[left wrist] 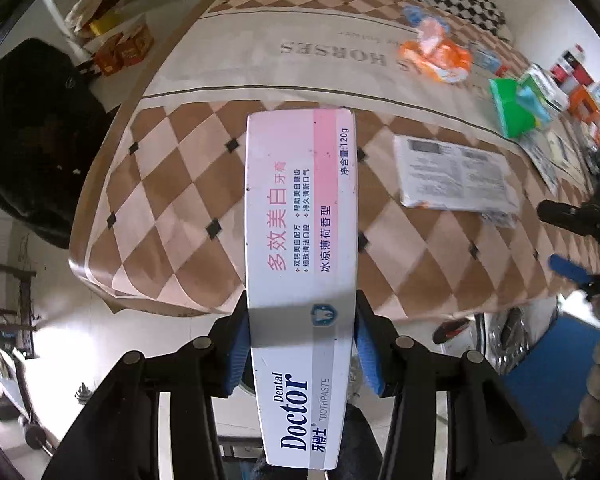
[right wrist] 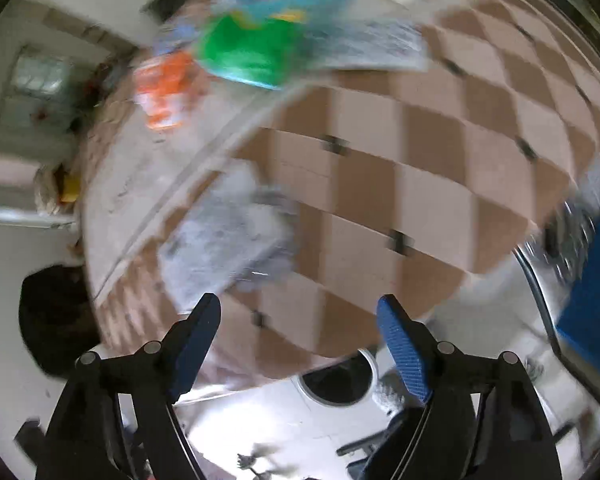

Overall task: Collect trash
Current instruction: 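Lift the toothpaste box with left tool while right tool regrasps the medicine box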

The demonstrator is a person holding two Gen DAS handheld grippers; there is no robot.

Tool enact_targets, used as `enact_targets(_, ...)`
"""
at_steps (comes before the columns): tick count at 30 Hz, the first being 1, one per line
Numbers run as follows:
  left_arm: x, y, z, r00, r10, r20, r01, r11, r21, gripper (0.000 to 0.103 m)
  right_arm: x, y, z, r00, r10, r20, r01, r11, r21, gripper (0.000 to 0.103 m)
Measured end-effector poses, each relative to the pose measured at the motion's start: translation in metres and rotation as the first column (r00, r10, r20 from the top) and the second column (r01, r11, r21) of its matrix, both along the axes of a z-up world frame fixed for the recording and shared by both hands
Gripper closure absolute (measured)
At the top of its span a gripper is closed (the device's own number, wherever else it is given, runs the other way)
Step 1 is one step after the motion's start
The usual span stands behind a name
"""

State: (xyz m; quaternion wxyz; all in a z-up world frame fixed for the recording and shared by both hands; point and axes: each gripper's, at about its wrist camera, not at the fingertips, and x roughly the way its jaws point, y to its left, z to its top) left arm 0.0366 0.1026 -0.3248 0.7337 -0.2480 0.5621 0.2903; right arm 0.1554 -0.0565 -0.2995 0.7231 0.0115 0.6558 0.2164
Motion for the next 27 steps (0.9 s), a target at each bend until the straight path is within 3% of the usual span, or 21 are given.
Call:
enact_targets(1, 0.0, 0.004, -0.001, 1.0, 0.015, -0.008, -0.015, 1.0, 0.024, 0.06, -0.001, 0.028, 0.006, 0.987, 0.155, 0.044, -0.15, 0.985, -0.089, 0.021)
enact_targets(2, 0.001, 0.007, -0.002, 0.999, 0.034, -0.018, -0.033, 0.998, 0.052, 0.06, -0.005, 0.053, 0.007, 0.948, 0.315, 0.052, -0.303, 0.938, -0.168, 0.021)
enact_targets(3, 0.004, 0.011, -0.002, 0.998, 0.057, -0.026, -0.055, 0.995, 0.08, 0.06, -0.008, 0.069, 0.005, 0.912, 0.408, 0.046, -0.388, 0.892, -0.231, 0.02)
enact_targets(5, 0.007, 0.016, -0.005, 0.995, 0.098, -0.036, -0.093, 0.99, 0.108, 0.06, -0.02, 0.112, -0.005, 0.748, 0.664, 0.004, -0.603, 0.682, -0.415, 0.02)
enact_targets(6, 0.008, 0.019, -0.007, 0.992, 0.123, -0.039, -0.117, 0.986, 0.115, 0.06, -0.025, 0.125, -0.009, 0.681, 0.733, -0.009, -0.646, 0.594, -0.479, 0.02)
enact_targets(7, 0.009, 0.021, -0.01, 0.988, 0.151, -0.041, -0.146, 0.983, 0.113, 0.06, -0.031, 0.139, -0.014, 0.588, 0.808, -0.041, -0.697, 0.48, -0.532, 0.02)
enact_targets(8, 0.009, 0.023, -0.012, 0.983, 0.177, -0.044, -0.172, 0.979, 0.11, 0.06, -0.038, 0.153, -0.023, 0.477, 0.873, -0.098, -0.74, 0.339, -0.581, 0.02)
enact_targets(11, 0.008, 0.03, -0.02, 0.963, 0.264, -0.052, -0.258, 0.961, 0.098, 0.06, -0.048, 0.174, -0.039, 0.288, 0.94, -0.185, -0.773, 0.114, -0.624, 0.02)
enact_targets(16, 0.004, 0.039, -0.027, 0.938, 0.34, -0.062, -0.335, 0.939, 0.071, 0.06, -0.057, 0.19, -0.072, 0.073, 0.946, -0.315, -0.815, -0.125, -0.566, 0.019)
enact_targets(17, 0.004, 0.041, -0.028, 0.936, 0.347, -0.065, -0.342, 0.937, 0.069, 0.06, -0.059, 0.19, -0.079, 0.045, 0.941, -0.335, -0.822, -0.156, -0.548, 0.019)
enact_targets(19, 0.002, 0.044, -0.031, 0.933, 0.354, -0.072, -0.349, 0.935, 0.069, 0.06, -0.06, 0.19, -0.09, 0.025, 0.934, -0.356, -0.828, -0.181, -0.531, 0.019)
enact_targets(21, 0.001, 0.046, -0.033, 0.929, 0.361, -0.075, -0.357, 0.932, 0.065, 0.06, -0.06, 0.196, -0.099, 0.004, 0.934, -0.358, -0.818, -0.203, -0.538, 0.013)
enact_targets(25, 0.0, 0.051, -0.032, 0.925, 0.373, -0.073, -0.369, 0.927, 0.059, 0.06, -0.045, 0.201, -0.101, 0.035, 0.922, -0.385, -0.867, -0.164, -0.471, 0.014)
enact_targets(27, 0.001, 0.051, -0.03, 0.925, 0.373, -0.07, -0.369, 0.927, 0.063, 0.06, -0.025, 0.205, -0.098, 0.063, 0.918, -0.391, -0.884, -0.13, -0.448, 0.022)
